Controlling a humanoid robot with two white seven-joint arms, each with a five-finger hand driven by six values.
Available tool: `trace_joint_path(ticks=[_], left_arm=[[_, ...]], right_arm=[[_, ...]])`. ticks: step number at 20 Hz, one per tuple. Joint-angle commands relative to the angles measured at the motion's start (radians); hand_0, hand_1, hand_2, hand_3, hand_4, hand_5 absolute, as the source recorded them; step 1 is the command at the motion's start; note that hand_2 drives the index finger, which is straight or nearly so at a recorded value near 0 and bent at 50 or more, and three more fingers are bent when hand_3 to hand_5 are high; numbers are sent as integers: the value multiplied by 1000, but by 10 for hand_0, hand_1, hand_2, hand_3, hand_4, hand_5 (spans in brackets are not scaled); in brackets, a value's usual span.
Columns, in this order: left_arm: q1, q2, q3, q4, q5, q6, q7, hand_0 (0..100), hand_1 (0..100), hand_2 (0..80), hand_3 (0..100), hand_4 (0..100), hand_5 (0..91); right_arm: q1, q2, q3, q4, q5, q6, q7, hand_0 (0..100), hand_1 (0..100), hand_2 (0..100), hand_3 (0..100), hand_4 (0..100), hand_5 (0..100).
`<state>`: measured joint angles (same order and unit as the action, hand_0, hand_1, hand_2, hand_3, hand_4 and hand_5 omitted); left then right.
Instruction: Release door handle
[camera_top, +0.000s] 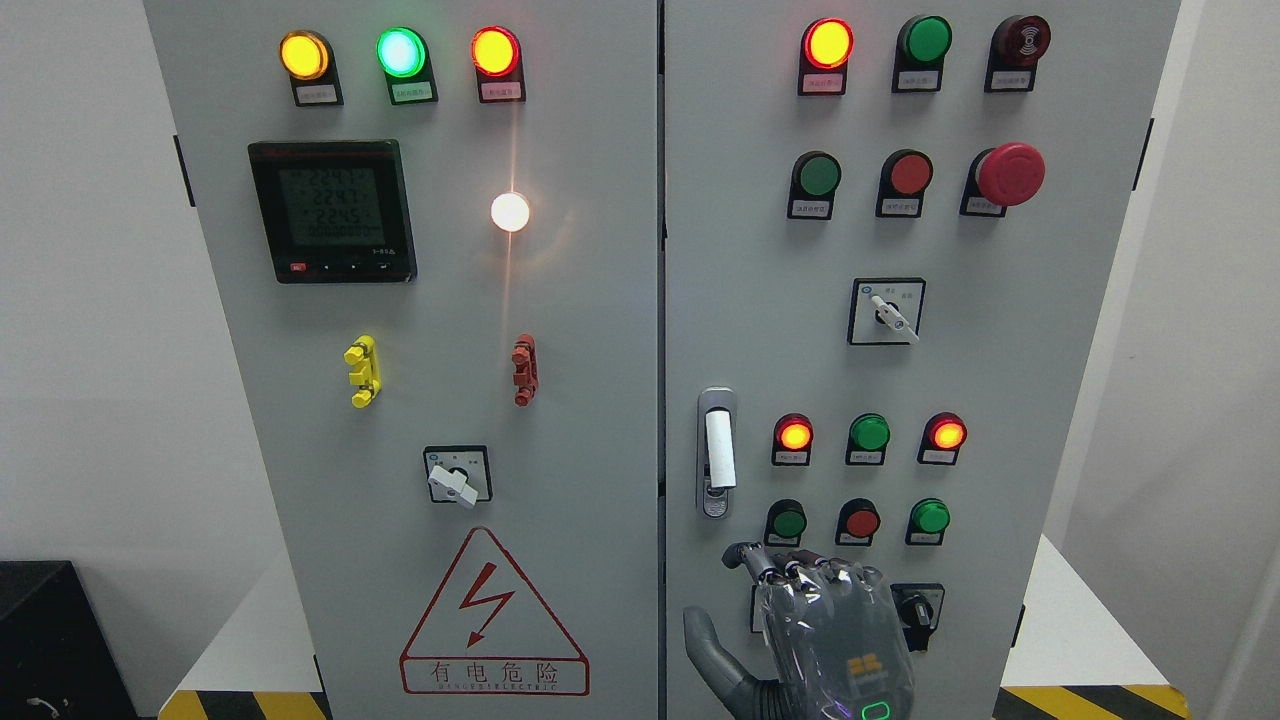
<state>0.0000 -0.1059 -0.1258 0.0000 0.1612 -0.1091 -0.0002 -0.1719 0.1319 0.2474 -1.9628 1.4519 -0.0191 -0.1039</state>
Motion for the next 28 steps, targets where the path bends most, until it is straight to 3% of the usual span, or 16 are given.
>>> trace_joint_path(ticks=[1, 6, 12, 20, 28], left_arm=[[-26, 0, 0, 29, 0, 0, 0, 120, 556, 0, 0, 0, 0], [-26, 0, 0, 29, 0, 0, 0, 120, 556, 0, 0, 0, 0], [-26, 0, 0, 29, 0, 0, 0, 120, 556, 0, 0, 0, 0], [-26, 0, 0, 29, 0, 0, 0, 120, 556, 0, 0, 0, 0], [-26, 0, 0, 29, 0, 0, 0, 120, 556, 0, 0, 0, 0]], right_arm=[[-3, 5, -2, -65, -1, 5, 48, 375, 246, 890, 1000, 997, 1000], [-17, 5, 6, -64, -1, 19, 99, 347, 199, 951, 1000, 1000, 1000], [-98, 6, 22, -35, 2, 71, 145, 321, 190, 963, 1000, 1000, 1000], [-176, 8, 59, 50, 13, 149, 153, 300, 188, 968, 1000, 1000, 1000], [-193, 6, 56, 88, 13, 169, 151, 281, 216, 967, 1000, 1000, 1000]])
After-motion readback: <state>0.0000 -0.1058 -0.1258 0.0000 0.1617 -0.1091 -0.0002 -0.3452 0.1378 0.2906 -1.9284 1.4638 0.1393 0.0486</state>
